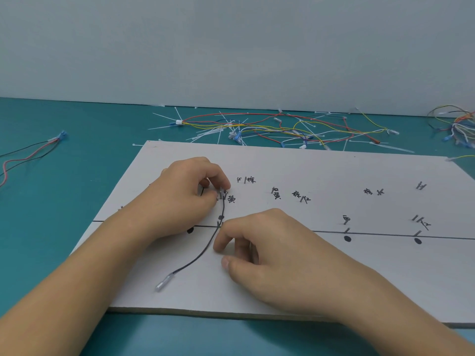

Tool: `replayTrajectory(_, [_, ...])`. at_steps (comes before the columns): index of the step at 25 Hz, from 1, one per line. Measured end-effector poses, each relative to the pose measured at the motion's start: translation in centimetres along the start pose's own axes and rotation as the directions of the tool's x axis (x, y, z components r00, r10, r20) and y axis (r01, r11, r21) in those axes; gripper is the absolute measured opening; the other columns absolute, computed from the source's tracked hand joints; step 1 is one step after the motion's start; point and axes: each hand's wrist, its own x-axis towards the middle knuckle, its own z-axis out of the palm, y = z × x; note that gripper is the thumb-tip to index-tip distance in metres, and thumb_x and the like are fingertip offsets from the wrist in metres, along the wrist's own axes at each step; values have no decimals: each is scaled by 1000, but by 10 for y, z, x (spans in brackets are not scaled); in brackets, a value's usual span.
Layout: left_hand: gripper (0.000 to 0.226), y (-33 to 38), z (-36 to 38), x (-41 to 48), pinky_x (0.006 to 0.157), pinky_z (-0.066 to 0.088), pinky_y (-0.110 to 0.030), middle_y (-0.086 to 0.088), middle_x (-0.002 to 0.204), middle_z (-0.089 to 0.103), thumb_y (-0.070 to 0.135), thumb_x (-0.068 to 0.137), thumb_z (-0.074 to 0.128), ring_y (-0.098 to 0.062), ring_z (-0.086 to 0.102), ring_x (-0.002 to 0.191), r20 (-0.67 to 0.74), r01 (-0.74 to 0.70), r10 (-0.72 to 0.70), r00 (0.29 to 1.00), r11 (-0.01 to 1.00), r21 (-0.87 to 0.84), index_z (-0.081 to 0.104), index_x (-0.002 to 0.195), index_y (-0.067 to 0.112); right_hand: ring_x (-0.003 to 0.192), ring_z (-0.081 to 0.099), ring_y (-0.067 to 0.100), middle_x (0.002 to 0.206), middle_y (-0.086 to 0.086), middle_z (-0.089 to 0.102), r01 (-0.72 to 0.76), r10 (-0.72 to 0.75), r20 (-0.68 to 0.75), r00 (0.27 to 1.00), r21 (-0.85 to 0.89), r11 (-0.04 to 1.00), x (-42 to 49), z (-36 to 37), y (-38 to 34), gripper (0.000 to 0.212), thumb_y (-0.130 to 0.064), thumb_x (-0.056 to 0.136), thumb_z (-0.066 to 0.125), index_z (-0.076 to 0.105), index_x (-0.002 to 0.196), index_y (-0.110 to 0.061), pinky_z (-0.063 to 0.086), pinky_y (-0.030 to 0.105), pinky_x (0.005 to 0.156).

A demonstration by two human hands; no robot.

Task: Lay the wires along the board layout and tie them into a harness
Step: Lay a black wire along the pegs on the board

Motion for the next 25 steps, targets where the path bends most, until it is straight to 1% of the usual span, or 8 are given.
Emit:
replayTrajectory(10, [33,-1,1,1,86,53,-38,17,96,66,7,91,59,-4,60,96,-19,-21,21,1000,1000,2,73,92,37,64,54,-3,69,-10,61,-26,26,15,1000,9,1000,9,-2,-1,8,-33,93,60,62,100,-35,55,35,70])
replayTrajectory(15, [38,-1,1,2,83,53,-30,16,96,67,1,89,56,-2,59,94,-25,-30,30,999,1000,-1,74,93,35,65,56,3,68,-7,62,-44,45,39,998,-35,998,8,-6,-8,10,-31,94,60,64,102,-33,55,36,71])
replayTrajectory(17, [38,-1,2,1,83,52,-29,15,96,68,1,88,57,-3,60,93,-25,-37,37,999,999,-7,74,92,34,67,59,2,71,-9,65,-51,56,66,996,-64,997,6,-21,-14,13,-34,91,61,66,102,-35,55,30,66])
replayTrajectory(19, [37,-3,2,3,81,50,-23,15,95,68,2,88,57,-3,60,93,-39,-45,45,998,999,2,74,91,34,59,62,-2,73,-17,69,-74,71,-73,995,-51,996,16,-53,-8,16,-38,83,60,69,96,-40,46,12,51])
replayTrajectory(21, [39,-5,3,4,77,46,-15,16,95,68,1,87,56,-1,59,94,-37,-39,39,999,999,7,74,92,35,41,57,2,66,-11,72,-158,162,-309,937,36,987,41,-98,18,19,-32,78,58,73,86,-39,41,14,39])
replayTrajectory(22, [41,-6,3,5,75,44,-12,16,95,68,0,87,55,-1,58,95,-33,-35,35,999,999,3,74,92,35,38,54,5,66,-1,74,-227,237,-394,888,74,971,55,-120,34,17,-27,80,59,74,83,-34,44,19,39])
replayTrajectory(23, [43,-6,2,4,74,43,-8,16,95,67,-2,86,54,-1,58,95,-27,-31,31,999,1000,0,74,91,35,42,57,13,68,7,74,-317,320,-442,838,85,945,70,-137,56,13,-21,82,62,74,82,-26,49,24,45])
replayTrajectory(25, [45,-5,2,3,72,41,-5,16,94,67,-4,85,53,-2,59,95,-20,-36,35,999,999,-7,73,90,36,58,61,24,73,14,71,-497,459,-426,780,24,867,96,-150,99,9,-20,88,68,74,87,-14,53,30,59])
